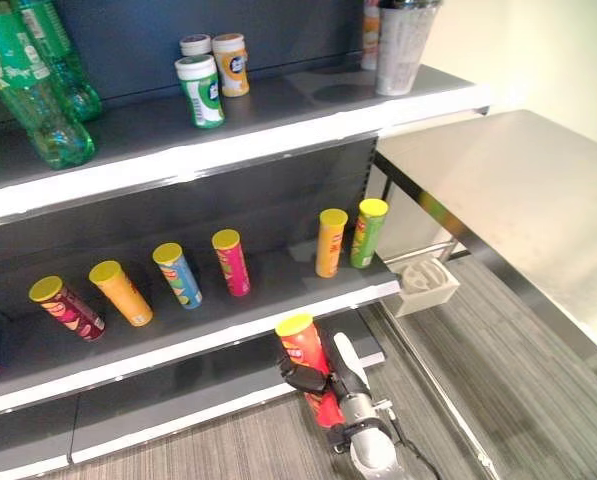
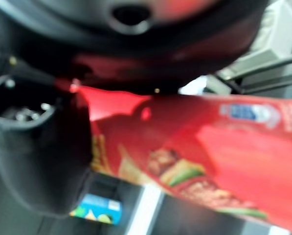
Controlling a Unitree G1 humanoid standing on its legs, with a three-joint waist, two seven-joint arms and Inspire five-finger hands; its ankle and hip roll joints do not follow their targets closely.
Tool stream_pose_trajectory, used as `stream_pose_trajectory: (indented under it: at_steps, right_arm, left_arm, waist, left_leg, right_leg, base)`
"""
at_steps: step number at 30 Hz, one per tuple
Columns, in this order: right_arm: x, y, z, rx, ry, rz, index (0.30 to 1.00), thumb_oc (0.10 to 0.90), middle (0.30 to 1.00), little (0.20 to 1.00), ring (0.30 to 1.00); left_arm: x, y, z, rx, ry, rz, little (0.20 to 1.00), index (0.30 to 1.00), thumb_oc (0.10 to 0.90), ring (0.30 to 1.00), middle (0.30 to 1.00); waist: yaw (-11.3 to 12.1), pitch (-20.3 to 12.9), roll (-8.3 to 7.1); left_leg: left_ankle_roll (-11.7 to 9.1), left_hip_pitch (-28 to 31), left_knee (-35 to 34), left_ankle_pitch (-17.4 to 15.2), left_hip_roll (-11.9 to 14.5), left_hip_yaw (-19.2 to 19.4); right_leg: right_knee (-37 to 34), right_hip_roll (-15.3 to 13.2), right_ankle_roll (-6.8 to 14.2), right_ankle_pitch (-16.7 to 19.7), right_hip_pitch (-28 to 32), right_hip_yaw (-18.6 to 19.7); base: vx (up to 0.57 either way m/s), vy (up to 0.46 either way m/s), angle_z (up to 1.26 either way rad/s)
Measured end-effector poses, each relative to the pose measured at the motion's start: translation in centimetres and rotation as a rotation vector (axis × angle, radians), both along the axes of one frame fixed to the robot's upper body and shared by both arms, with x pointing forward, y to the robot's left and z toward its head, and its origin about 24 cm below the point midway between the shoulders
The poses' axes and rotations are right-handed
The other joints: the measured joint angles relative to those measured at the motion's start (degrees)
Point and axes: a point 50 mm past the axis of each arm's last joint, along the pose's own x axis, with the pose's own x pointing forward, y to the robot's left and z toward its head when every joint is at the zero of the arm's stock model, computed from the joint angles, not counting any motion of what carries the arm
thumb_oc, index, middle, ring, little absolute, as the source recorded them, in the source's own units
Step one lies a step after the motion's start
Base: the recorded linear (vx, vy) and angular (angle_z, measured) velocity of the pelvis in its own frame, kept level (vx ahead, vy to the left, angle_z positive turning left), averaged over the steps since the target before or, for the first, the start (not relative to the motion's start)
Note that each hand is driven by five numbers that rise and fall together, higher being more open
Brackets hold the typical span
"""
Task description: Put the goods on the table back onto the shelves and tidy them up.
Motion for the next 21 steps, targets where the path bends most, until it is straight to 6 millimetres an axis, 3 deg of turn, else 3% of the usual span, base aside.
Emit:
stream_pose_trajectory:
  at_steps: [3, 11, 21]
  right_arm:
    - [1.4, 0.6, 0.6, 0.024, -0.058, -0.06, 0.3, 0.4, 0.3, 0.3, 0.3]
    - [3.3, 0.0, 2.0, -0.04, -0.176, -0.167, 0.3, 0.4, 0.3, 0.3, 0.3]
    - [5.9, -2.7, 4.7, -0.016, -0.359, -0.461, 0.3, 0.4, 0.3, 0.3, 0.3]
  left_arm:
    - [-0.2, 0.1, 0.0, -0.003, -0.009, 0.019, 0.9, 0.9, 0.8, 0.9, 0.9]
    - [-0.6, 0.4, 0.1, 0.005, 0.002, 0.021, 0.9, 0.9, 0.8, 0.9, 0.9]
    - [-0.6, -0.8, -0.1, -0.02, 0.012, 0.011, 0.9, 0.9, 0.8, 0.9, 0.9]
  waist:
    - [1.35, -0.64, -0.32]
    - [1.31, -1.56, -0.84]
    - [1.14, -2.63, 2.38]
  left_leg:
    - [-0.23, -0.42, 0.02, 0.28, -0.05, -1.53]
    - [-0.27, -0.07, -0.01, 0.26, -0.12, -1.9]
    - [-0.05, -1.65, -0.06, 0.58, -0.22, -1.98]
  right_leg:
    - [0.16, 0.15, -0.06, 0.05, 1.01, -1.38]
    - [1.05, 0.06, -0.22, 0.18, 1.17, -1.59]
    - [-0.55, 0.04, -0.17, 0.13, 0.33, -1.62]
  base:
    - [0.08, 0.033, 0.22]
    - [0.06, 0.016, 0.03]
    - [0.0, 0.013, 0.0]
